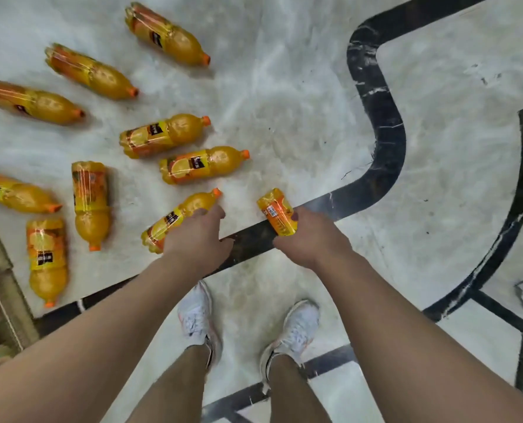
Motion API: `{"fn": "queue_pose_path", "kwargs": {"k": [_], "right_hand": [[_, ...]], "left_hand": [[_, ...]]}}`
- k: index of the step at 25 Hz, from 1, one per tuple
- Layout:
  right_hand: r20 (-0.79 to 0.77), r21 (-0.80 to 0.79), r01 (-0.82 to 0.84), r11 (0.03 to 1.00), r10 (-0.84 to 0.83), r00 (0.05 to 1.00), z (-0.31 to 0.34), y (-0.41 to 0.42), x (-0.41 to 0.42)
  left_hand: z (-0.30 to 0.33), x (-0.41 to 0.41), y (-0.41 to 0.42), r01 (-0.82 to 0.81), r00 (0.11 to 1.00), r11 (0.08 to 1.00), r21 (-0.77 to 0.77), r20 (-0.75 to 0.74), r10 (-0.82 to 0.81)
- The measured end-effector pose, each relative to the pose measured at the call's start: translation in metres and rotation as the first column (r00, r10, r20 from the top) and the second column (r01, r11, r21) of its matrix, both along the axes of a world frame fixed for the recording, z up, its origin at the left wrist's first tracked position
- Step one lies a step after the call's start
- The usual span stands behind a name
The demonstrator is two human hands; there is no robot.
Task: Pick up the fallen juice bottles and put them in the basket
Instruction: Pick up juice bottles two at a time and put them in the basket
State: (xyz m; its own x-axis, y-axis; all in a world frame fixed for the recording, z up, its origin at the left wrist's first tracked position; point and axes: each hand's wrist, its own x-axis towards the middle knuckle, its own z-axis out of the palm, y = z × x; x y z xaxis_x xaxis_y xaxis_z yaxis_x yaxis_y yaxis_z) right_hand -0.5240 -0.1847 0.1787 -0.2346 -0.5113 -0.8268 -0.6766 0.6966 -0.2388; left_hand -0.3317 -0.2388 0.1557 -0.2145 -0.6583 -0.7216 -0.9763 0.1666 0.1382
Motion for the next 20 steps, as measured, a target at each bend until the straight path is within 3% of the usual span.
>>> {"fn": "queue_pose_path", "kwargs": {"k": [5, 10, 16, 20], "right_hand": [[-0.089, 0.070, 0.007, 0.998, -0.001, 0.996, -0.177, -0.001, 0.010], [-0.225, 0.161, 0.018, 0.987, 0.019, 0.974, -0.288, 0.006, 0.017], [-0.468, 0.029, -0.130, 0.991, 0.129, 0.875, -0.335, 0.019, 0.019], [-0.416, -0.006, -0.091, 0.996, 0.080, 0.906, -0.332, 0.021, 0.008]], "left_hand": [[-0.143, 0.032, 0.003, -0.028, 0.999, 0.999, 0.016, 0.023, 0.028], [-0.212, 0.037, 0.001, -0.055, 0.998, 0.998, -0.006, 0.005, 0.055], [-0.238, 0.045, -0.009, -0.039, 0.999, 0.999, 0.000, 0.004, 0.039], [-0.243, 0.067, -0.023, -0.110, 0.992, 0.994, 0.026, -0.059, 0.111]]}}
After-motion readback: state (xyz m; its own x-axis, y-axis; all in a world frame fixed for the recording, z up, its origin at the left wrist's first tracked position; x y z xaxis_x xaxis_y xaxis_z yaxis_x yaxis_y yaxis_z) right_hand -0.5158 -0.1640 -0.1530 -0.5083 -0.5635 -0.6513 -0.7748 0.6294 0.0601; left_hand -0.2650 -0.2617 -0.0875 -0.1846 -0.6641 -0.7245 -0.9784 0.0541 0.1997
